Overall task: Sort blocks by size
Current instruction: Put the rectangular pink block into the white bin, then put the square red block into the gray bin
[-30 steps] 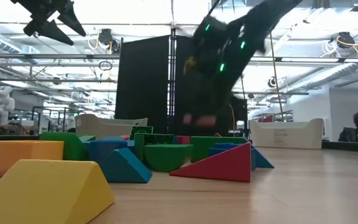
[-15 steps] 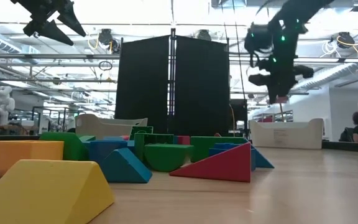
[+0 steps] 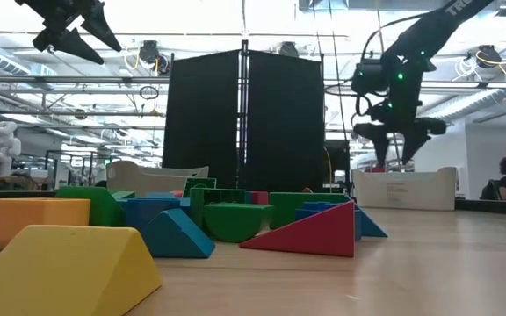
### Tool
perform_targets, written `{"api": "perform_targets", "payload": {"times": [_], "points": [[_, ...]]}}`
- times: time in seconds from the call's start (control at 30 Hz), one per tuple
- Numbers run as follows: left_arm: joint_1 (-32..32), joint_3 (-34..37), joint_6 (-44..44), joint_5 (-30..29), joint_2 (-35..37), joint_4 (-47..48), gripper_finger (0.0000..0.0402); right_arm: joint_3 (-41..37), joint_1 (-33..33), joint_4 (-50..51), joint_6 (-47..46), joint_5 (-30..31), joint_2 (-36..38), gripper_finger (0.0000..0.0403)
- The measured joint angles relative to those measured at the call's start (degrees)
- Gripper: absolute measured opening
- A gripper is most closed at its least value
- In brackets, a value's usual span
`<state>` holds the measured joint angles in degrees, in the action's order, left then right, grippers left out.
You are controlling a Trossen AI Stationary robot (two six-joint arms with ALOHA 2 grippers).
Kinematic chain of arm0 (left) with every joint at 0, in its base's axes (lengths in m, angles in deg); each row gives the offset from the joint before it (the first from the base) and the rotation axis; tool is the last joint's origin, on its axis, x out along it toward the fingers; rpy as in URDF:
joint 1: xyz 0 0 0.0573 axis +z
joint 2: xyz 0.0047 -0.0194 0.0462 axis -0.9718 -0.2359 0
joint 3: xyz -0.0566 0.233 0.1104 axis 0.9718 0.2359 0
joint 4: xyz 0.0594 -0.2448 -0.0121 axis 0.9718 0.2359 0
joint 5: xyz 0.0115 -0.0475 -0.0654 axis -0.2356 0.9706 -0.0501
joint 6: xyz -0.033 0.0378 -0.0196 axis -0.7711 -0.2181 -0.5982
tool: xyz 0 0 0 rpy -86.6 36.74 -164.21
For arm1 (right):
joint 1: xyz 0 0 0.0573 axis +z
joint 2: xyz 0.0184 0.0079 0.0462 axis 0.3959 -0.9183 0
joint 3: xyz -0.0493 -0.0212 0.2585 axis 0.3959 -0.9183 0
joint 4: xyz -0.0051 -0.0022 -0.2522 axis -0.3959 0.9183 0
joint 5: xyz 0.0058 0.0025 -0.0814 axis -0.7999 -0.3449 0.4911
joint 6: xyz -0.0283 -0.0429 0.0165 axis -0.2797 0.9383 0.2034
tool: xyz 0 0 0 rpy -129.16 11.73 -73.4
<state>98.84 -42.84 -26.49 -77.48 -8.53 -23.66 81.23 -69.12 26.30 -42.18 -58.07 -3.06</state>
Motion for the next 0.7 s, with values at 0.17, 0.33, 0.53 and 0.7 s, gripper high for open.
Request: {"api": "perform_targets", "payload": {"times": [0.17, 0.33, 0.53, 0.7], "points": [[0.0, 0.0, 0.0, 0.0, 0.0, 0.0, 0.0281, 2.4, 4.1, -5.1, 4.0, -7.9, 0.0, 0.0282], [0.0, 0.0, 0.0, 0.0, 0.0, 0.0, 0.0281, 2.6, 17.6, -19.5, 11.7, -26.1, -0.6, 0.0257], [0.0, 0.0, 0.0, 0.0, 0.0, 0.0, 0.0281, 2.6, 37.1, -23.4, 17.4, -23.8, -4.7, 0.0239], [0.0, 0.0, 0.0, 0.1, 0.0, 0.0, 0.0281, 2.6, 45.9, -25.8, 14.9, -19.9, -9.3, 0.0233]]}}
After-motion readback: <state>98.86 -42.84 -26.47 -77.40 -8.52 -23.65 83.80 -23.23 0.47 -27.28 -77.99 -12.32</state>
